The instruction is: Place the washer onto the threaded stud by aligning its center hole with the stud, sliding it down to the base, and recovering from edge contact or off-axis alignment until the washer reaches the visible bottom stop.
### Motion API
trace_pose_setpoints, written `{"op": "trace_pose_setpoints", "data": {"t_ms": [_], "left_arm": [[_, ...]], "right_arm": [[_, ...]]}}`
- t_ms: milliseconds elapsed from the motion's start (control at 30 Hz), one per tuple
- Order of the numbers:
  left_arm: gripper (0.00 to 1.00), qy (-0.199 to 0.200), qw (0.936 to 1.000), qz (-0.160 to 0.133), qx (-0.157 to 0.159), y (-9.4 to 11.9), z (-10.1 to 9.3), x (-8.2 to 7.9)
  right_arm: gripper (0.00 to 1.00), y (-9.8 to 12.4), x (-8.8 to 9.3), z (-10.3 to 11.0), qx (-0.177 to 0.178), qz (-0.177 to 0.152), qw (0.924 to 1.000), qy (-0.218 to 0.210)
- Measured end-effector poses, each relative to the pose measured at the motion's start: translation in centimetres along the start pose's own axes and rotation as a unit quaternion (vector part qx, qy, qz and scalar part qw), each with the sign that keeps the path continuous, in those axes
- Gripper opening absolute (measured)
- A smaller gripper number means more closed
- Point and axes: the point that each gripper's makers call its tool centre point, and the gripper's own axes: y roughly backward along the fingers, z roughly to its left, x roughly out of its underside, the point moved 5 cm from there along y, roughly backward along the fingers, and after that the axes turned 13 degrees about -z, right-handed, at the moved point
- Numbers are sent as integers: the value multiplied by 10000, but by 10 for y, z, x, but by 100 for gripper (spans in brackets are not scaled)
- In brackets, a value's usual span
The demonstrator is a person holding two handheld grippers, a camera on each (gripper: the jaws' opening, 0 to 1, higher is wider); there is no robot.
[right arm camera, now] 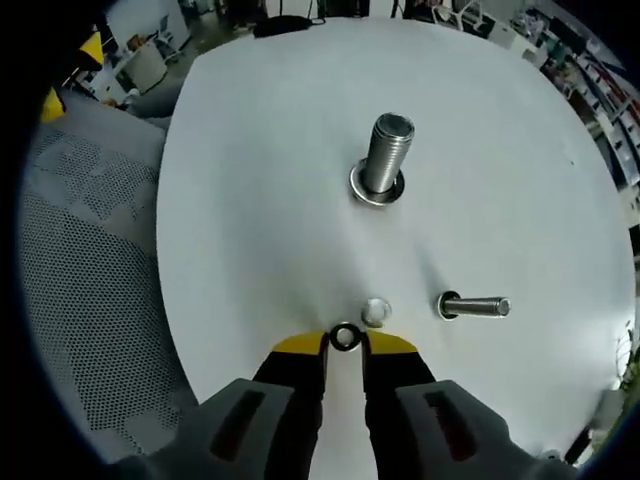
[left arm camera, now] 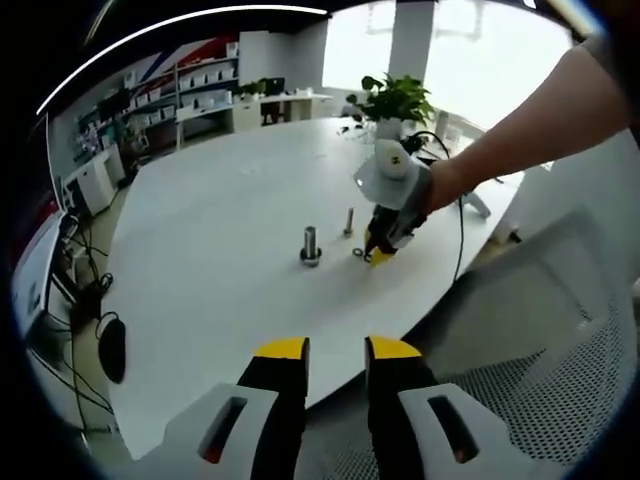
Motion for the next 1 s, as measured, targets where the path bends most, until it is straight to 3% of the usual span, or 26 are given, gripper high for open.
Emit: {"op": "trace_pose_setpoints", "data": {"t_ms": [133, 300, 433, 533, 633, 733, 1000], "left_arm": [[20, -3, 10000, -6, 1, 0, 0, 0], [20, -6, 10000, 2, -5, 0, 0, 0], [20, -10, 10000, 36, 2, 0, 0, 1], [20, -1, 10000, 29, -10, 0, 0, 1], [20, -3, 10000, 32, -16, 0, 0, 1], [20, 7, 10000, 35, -17, 0, 0, 1], [20, -1, 10000, 19, -9, 0, 0, 0]], "right_arm": [[15, -1, -4, -1, -100, 513, 9983, 263], [14, -4, -9, -3, -120, 836, 9964, 40], [14, -7, -10, -2, -164, 1099, 9936, 184], [14, -8, -12, -1, -62, 1304, 9914, 104], [15, -7, -14, 5, 320, 1640, 9859, 30], [15, -9, -15, 9, 398, 1672, 9844, 387], [14, -6, -13, 2, 272, 1335, 9905, -194]]}}
